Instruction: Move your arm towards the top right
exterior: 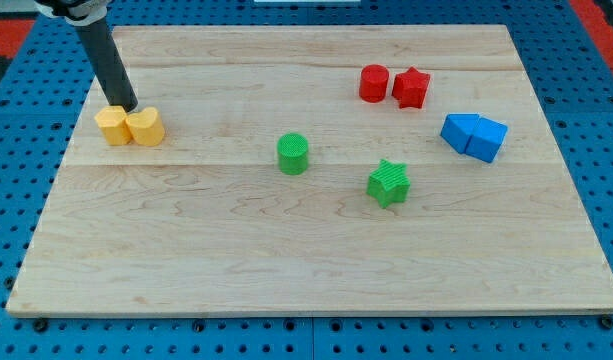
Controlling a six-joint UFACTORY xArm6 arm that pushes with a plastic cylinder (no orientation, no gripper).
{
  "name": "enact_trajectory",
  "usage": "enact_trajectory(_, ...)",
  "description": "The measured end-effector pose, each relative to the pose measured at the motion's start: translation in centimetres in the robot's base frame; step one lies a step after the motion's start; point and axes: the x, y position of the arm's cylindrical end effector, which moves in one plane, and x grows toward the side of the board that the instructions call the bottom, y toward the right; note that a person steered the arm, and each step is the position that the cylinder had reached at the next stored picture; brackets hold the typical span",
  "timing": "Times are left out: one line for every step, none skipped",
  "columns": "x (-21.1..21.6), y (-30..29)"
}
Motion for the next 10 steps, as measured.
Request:
enact_trajectory(0.0,0.0)
enact_trajectory(-0.4,0.5)
enact_trajectory(-0.4,0.5)
enact_trajectory(-0.4,0.5)
enact_trajectory(-4.2,2.7)
enact_trajectory(-5.8,4.1)
enact_trajectory(-6.2,4.0)
enact_trajectory(-6.9,3.4)
enact_trajectory(-10.1,3.4)
enact_trajectory(-14.3,3.2)
